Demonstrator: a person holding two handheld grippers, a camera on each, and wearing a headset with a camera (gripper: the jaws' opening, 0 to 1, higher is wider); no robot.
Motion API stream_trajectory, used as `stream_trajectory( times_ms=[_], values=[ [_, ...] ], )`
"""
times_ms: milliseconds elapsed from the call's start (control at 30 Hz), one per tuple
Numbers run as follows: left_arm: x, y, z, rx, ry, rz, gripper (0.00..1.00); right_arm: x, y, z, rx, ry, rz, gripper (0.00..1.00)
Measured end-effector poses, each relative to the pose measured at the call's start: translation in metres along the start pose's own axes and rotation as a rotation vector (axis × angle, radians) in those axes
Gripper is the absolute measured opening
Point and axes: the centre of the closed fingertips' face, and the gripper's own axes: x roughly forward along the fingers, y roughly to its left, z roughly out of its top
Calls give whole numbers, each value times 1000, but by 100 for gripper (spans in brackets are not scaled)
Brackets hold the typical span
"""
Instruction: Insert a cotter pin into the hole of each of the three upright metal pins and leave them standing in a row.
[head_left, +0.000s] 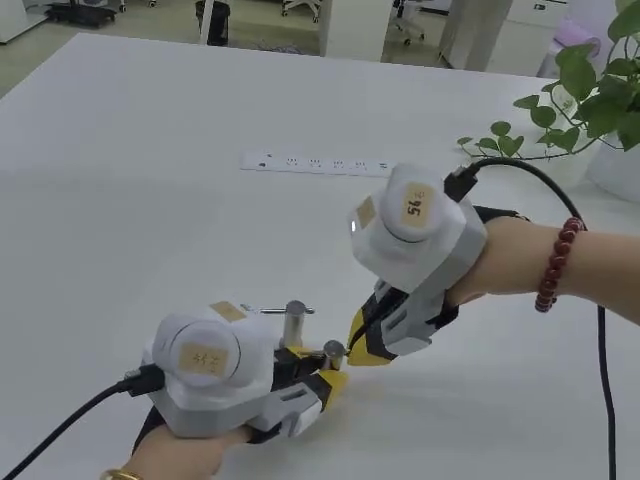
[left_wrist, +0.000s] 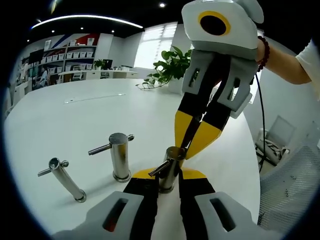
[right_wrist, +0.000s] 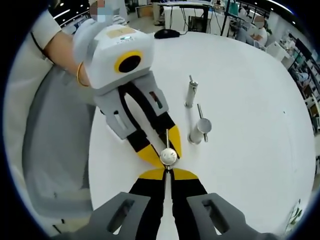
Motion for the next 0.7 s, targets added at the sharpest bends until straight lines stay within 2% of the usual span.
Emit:
stream_trajectory(
  times_ms=[67,167,367,500,700],
  values=[
    [0,1,-3,-11,17,7,14,0,1,1,18,-7,3,8],
    [-1,6,-7,2,32,27,20,-1,1,1,20,-15,1,12],
    [-9,8,-3,15,29,27,23,-1,1,8,30,-67,-16,19],
    [-17,8,-1,29,30,35,25,0,1,16,40,-114,-27,21],
    [-25,9,-6,66,60,42,30,9,2,17,31,-126,-36,20]
  ],
)
